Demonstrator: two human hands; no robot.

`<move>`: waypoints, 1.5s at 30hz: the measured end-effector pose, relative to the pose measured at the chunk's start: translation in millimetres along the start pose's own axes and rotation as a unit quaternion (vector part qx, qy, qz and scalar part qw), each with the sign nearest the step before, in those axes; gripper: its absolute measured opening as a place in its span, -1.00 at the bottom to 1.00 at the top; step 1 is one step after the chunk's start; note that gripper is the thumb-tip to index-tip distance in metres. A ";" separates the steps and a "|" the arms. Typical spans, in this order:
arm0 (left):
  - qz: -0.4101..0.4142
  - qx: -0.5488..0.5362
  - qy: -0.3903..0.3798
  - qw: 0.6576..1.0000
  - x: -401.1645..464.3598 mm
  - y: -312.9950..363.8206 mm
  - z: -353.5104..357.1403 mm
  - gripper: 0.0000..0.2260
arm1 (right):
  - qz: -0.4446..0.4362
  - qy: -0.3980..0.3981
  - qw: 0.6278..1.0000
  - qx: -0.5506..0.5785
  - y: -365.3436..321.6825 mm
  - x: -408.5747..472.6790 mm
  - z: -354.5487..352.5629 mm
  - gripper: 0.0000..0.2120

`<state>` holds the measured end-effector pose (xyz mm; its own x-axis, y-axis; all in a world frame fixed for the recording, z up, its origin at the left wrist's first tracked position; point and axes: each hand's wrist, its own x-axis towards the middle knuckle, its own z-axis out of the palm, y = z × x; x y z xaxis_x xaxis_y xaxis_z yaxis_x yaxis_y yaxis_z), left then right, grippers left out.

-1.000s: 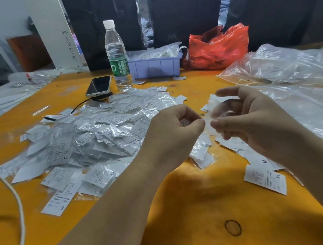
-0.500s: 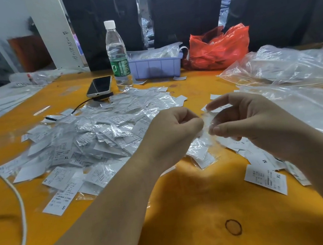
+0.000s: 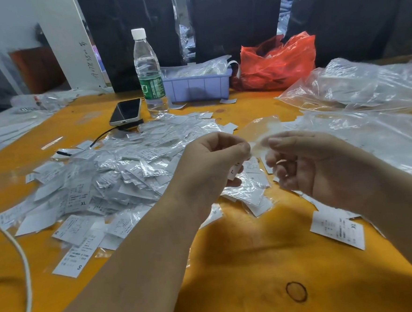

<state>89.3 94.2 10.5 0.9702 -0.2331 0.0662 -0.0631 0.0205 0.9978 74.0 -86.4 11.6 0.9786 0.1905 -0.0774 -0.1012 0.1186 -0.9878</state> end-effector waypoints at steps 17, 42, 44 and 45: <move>0.017 0.030 -0.040 0.999 -0.9 -4.7 7.9 -0.65 | -0.060 0.118 0.988 0.081 1.3 -0.6 2.9 -0.90; -0.010 0.054 0.011 0.998 1.0 -1.3 2.2 -0.91 | 0.008 0.048 0.997 0.057 2.7 -2.5 2.8 -0.93; -0.027 0.018 -0.005 0.999 1.1 0.4 1.0 -0.88 | -0.003 0.074 0.996 0.057 3.0 -0.8 0.5 -0.94; -0.035 0.011 -0.015 0.999 0.8 0.9 0.9 -0.88 | -0.007 0.081 0.995 0.055 3.0 -0.2 -0.3 -0.94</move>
<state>89.9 93.1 11.5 0.9648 -0.2629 -0.0043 -0.0004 -0.0178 0.9998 73.5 -86.4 8.6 0.9952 0.0304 -0.0934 -0.0979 0.2280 -0.9687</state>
